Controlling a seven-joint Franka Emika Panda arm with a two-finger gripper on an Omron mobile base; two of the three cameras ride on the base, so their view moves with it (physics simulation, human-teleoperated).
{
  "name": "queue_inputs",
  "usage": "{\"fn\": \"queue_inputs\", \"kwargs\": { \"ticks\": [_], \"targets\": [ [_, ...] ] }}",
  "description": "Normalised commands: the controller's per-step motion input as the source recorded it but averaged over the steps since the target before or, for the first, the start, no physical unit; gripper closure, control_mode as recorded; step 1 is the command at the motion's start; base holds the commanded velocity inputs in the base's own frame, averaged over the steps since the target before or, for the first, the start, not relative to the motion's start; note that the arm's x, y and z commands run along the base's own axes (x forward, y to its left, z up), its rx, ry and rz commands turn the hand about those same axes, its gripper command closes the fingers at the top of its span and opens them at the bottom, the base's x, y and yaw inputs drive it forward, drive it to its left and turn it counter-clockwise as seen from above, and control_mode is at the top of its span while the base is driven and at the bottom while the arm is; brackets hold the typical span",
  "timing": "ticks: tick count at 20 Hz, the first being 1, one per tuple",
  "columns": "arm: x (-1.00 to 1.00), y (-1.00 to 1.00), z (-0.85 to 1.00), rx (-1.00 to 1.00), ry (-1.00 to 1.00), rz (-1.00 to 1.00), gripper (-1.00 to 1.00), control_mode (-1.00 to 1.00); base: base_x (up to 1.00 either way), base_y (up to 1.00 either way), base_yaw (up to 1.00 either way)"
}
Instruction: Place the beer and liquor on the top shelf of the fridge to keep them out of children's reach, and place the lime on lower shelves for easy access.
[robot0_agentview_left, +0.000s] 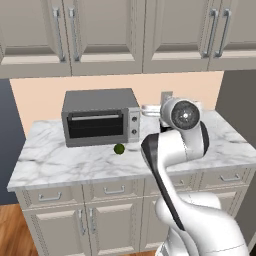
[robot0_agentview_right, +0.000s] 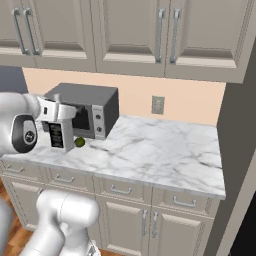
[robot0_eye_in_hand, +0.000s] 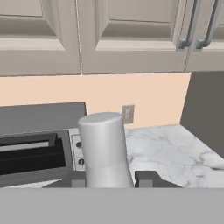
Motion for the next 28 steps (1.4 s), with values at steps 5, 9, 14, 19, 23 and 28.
{"fn": "queue_inputs", "kwargs": {
  "ticks": [5, 9, 14, 19, 23, 28],
  "targets": [
    [-0.36, -0.04, 0.00, 0.13, -0.09, 0.12, 1.00, -1.00, 0.00, 0.00, 0.00],
    [-0.21, -0.21, 0.00, 0.09, -0.04, 0.22, 1.00, -1.00, 0.00, 0.00, 0.00],
    [-0.26, -0.13, 0.09, 0.01, 0.00, 0.09, 1.00, -1.00, 0.00, 0.00, 0.00],
    [-0.15, 0.00, 0.22, 0.00, 0.00, 0.01, 1.00, -1.00, 0.00, 0.00, 0.00],
    [0.00, 0.00, 0.30, 0.00, -0.01, 0.00, 1.00, -1.00, 0.00, 0.00, 0.00],
    [0.00, 0.00, 0.08, 0.00, 0.00, 0.00, 1.00, -1.00, 0.00, 0.00, 0.00]
  ]
}}
